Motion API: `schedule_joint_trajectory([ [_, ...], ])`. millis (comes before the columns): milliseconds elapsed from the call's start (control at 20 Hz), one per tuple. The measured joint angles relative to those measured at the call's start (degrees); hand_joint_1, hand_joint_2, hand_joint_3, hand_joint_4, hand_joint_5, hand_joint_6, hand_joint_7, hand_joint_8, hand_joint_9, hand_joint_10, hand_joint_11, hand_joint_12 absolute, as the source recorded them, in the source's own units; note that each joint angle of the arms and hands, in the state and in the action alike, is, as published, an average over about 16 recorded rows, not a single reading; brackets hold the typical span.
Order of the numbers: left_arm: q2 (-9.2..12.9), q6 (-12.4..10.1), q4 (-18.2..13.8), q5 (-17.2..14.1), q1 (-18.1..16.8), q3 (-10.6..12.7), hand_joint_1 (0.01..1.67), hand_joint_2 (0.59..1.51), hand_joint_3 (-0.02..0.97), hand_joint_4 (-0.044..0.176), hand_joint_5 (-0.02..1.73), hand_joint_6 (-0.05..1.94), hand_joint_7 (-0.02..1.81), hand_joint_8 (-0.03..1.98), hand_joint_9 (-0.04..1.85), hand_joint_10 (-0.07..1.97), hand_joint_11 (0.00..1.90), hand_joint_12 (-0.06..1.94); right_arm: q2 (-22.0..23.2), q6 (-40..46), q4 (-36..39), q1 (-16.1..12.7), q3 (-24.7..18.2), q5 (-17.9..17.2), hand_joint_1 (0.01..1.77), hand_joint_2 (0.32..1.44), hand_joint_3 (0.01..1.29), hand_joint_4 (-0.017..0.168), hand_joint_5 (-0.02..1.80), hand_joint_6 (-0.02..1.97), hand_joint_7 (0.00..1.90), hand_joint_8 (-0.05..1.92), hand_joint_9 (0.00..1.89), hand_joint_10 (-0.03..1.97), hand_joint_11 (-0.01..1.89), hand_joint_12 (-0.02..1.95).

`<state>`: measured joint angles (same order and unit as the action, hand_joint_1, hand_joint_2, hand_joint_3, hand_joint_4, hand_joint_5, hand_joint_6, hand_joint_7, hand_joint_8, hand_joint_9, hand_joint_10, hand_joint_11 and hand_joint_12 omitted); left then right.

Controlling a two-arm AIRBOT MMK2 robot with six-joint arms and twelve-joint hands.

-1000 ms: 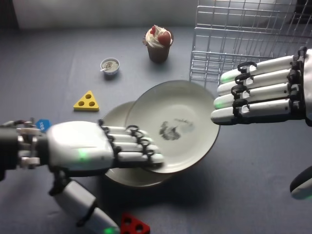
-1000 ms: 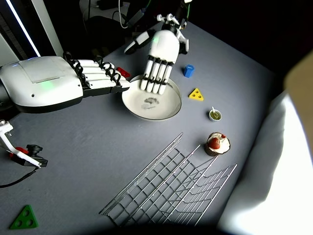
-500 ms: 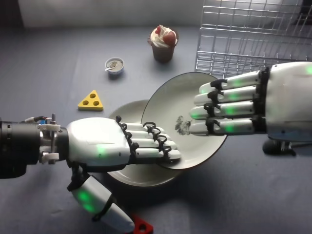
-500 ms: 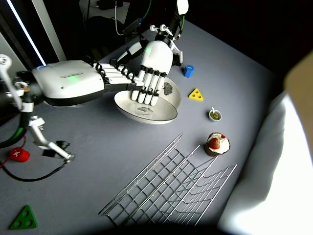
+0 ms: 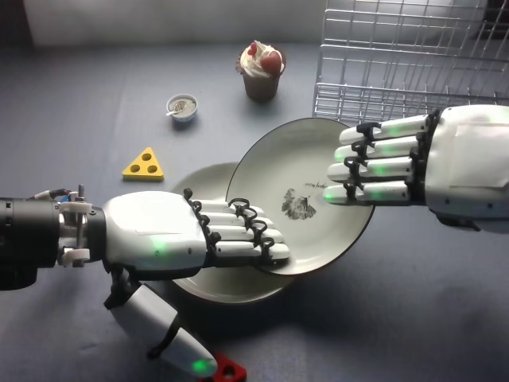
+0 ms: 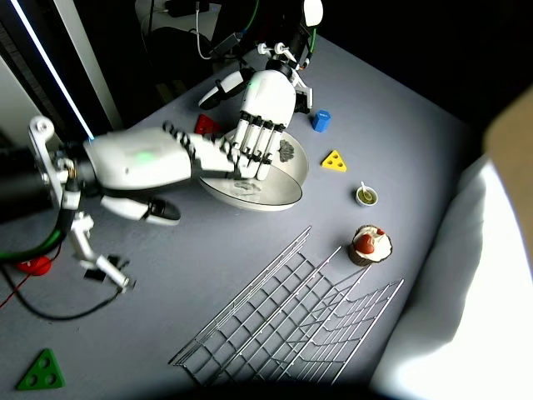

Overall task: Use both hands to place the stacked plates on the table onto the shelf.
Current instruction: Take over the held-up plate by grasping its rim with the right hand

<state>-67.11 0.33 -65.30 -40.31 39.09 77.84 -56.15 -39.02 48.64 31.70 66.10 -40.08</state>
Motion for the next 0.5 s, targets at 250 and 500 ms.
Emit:
schedule_joint_trajectory([
  [250,0.0,0.0,0.0,0.0,0.1,0.1,0.17,0.918,0.012,-0.005,0.03,-0.02,0.02,-0.02,0.04,-0.03,0.04,-0.02,-2.8,-1.9,-3.5,0.9,1.8,1.7,1.35,0.96,0.02,0.006,0.25,0.01,0.2,0.0,0.22,-0.01,0.27,0.03],
  [500,0.0,0.0,0.1,0.1,0.1,0.2,0.19,0.918,0.012,-0.005,0.03,-0.02,0.01,-0.02,0.04,-0.03,0.03,-0.02,-6.0,-3.7,-6.2,1.1,3.0,2.5,1.32,0.95,0.02,0.006,0.31,0.01,0.24,0.0,0.25,-0.01,0.31,0.04],
])
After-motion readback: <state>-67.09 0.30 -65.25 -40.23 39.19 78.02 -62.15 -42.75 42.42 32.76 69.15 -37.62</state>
